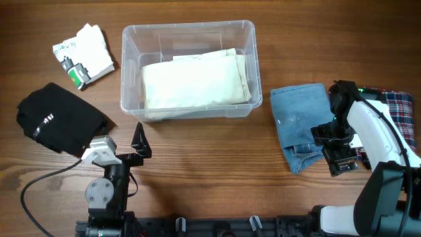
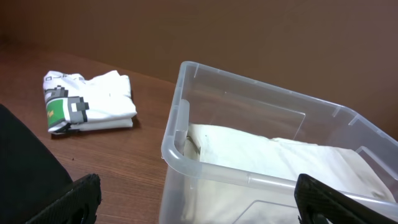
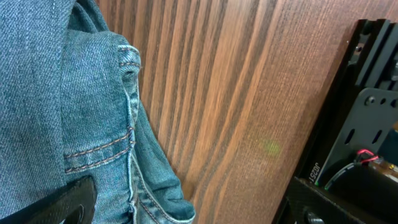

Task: Pack container
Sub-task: 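Move the right gripper right to the blue denim's near edge, then grasp the blue denim's right edge with the right gripper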

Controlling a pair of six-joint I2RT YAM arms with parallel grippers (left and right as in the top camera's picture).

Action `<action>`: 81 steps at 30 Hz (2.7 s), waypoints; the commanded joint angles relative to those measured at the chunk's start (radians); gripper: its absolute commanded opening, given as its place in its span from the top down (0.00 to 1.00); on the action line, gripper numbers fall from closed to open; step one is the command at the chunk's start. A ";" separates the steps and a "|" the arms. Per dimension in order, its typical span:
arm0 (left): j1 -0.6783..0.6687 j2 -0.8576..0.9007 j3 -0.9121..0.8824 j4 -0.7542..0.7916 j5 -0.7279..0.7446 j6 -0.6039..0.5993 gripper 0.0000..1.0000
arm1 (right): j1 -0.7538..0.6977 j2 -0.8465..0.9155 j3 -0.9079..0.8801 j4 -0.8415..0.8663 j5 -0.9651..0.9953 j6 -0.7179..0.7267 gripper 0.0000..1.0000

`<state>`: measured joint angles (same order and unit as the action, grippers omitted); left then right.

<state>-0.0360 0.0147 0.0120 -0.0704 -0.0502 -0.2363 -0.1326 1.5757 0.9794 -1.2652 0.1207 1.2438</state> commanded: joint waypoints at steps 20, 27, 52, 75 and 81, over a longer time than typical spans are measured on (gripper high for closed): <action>0.006 0.000 -0.006 0.003 0.008 0.024 0.00 | 0.000 -0.154 0.142 -0.122 0.011 -0.081 0.02; 0.006 0.000 -0.006 0.003 0.008 0.024 0.00 | 0.000 -0.240 0.167 -0.111 -0.002 -0.094 0.00; 0.006 0.000 -0.006 0.003 0.008 0.024 0.00 | 0.000 -0.238 -0.196 0.328 -0.071 -0.275 0.00; 0.006 0.000 -0.006 0.003 0.008 0.024 0.00 | 0.000 -0.238 -0.461 0.674 -0.123 -0.271 0.00; 0.006 0.000 -0.006 0.003 0.008 0.024 0.00 | 0.000 -0.238 -0.492 0.717 -0.142 -0.272 0.00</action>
<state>-0.0360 0.0147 0.0120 -0.0704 -0.0502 -0.2363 -0.1349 1.2938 0.5461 -0.5625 0.0101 0.9817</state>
